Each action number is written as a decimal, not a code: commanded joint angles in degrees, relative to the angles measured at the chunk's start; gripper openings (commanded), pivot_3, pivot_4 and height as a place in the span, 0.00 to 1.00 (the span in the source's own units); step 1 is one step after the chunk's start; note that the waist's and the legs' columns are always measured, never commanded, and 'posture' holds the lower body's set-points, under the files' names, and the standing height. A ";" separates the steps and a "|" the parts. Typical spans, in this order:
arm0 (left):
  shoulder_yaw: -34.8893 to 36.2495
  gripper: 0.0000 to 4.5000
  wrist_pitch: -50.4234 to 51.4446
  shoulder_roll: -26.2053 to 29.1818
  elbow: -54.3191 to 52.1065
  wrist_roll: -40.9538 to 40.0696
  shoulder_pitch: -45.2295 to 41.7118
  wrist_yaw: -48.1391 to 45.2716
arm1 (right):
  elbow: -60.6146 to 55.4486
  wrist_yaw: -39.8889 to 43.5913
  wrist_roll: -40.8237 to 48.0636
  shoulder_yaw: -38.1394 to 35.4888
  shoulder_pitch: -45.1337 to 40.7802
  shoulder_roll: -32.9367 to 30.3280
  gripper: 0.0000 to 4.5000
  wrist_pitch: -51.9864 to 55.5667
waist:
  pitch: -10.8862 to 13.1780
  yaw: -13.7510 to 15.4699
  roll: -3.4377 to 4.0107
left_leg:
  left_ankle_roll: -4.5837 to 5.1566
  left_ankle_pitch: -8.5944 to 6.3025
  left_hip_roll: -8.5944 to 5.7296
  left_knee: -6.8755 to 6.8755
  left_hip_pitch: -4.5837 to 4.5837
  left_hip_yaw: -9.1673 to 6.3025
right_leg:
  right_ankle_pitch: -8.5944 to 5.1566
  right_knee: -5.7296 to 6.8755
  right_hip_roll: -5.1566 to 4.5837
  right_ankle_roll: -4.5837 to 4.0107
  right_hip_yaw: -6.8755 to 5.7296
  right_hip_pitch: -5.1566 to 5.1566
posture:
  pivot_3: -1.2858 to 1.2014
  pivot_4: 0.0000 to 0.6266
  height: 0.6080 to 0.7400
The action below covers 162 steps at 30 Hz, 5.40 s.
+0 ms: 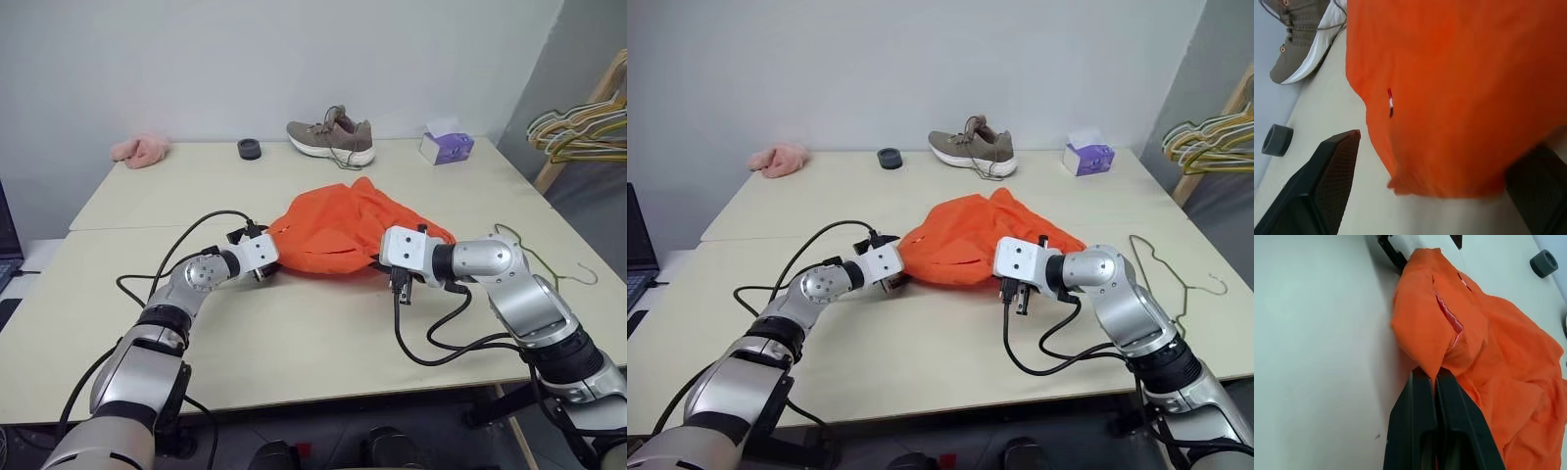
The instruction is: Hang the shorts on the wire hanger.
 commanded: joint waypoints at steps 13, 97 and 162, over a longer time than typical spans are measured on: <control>1.02 0.07 -5.38 7.34 -4.19 -4.19 5.33 -13.81 | -1.46 0.78 2.68 -1.99 0.61 -2.76 0.00 -2.25 | 0.00 -2.36 0.00 | 0.00 0.00 0.01 0.01 -0.03 -0.17 | 0.01 0.05 -0.01 0.01 -0.09 -0.01 | 0.46 0.04 1.00; 15.45 0.00 53.49 37.42 -92.40 -41.00 63.98 -47.72 | 1.71 19.44 7.94 7.98 10.47 -20.38 0.00 -27.85 | 0.71 0.68 0.55 | -0.70 0.85 0.21 -0.96 2.27 -1.17 | -0.78 0.10 -0.47 -1.46 -1.45 1.79 | 0.48 0.04 1.00; 15.35 1.00 58.97 10.92 -85.31 -52.90 27.03 -35.68 | 74.16 -29.07 6.78 -26.10 -8.38 -4.78 0.24 6.96 | 0.55 -4.49 0.32 | -0.80 0.67 0.11 -0.91 1.69 -1.09 | -0.44 -0.24 0.09 -0.57 -1.34 1.79 | 0.46 0.05 1.00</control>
